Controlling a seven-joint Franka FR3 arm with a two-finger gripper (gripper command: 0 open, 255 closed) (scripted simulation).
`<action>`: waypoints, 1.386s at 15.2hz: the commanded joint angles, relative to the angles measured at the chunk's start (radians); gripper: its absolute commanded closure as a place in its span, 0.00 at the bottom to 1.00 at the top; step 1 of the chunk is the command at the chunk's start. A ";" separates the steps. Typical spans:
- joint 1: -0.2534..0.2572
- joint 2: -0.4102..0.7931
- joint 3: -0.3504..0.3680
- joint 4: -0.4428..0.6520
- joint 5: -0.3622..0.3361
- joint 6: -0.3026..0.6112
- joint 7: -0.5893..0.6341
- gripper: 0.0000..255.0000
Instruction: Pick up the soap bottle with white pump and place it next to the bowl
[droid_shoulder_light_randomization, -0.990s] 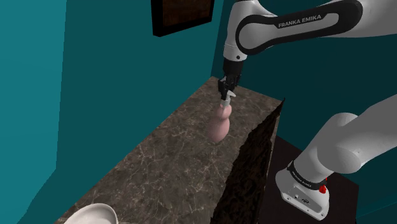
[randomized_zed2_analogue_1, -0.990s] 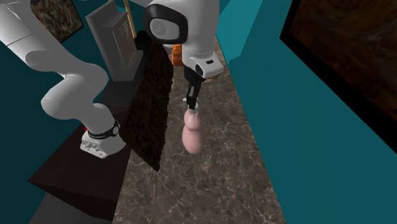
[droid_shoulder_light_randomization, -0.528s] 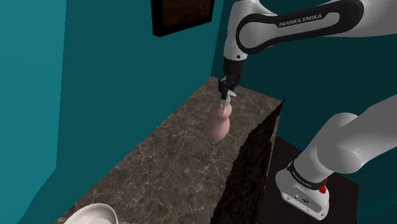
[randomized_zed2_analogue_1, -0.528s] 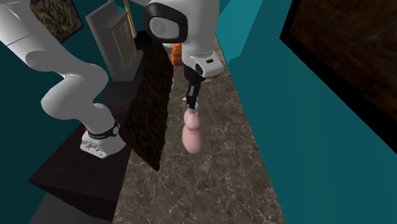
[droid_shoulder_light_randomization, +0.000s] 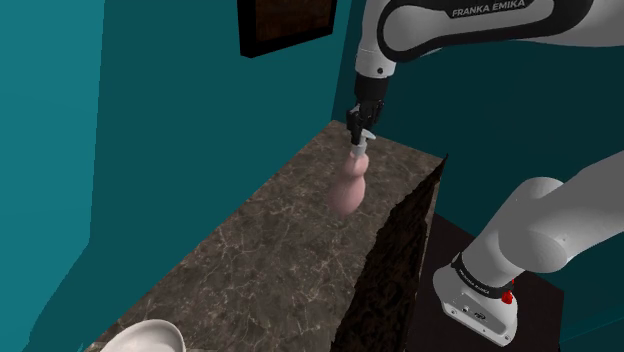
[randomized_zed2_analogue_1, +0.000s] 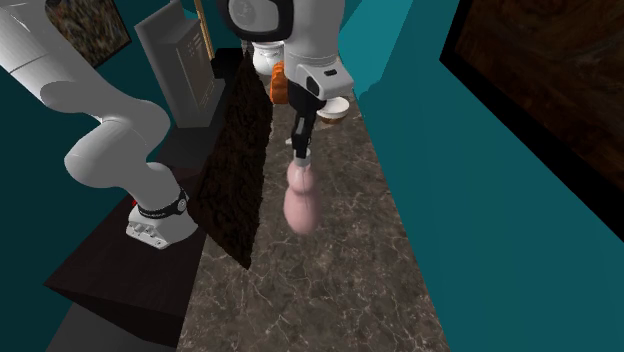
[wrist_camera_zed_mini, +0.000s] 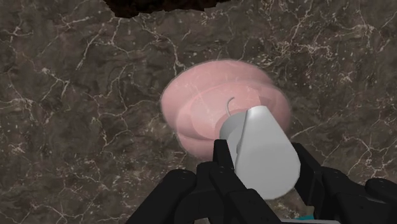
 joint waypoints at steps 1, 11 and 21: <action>0.001 -0.002 0.001 0.025 0.000 -0.027 0.003 1.00; -0.001 -0.005 -0.003 0.157 -0.003 -0.161 0.009 1.00; -0.002 0.013 -0.005 0.309 -0.005 -0.295 0.016 1.00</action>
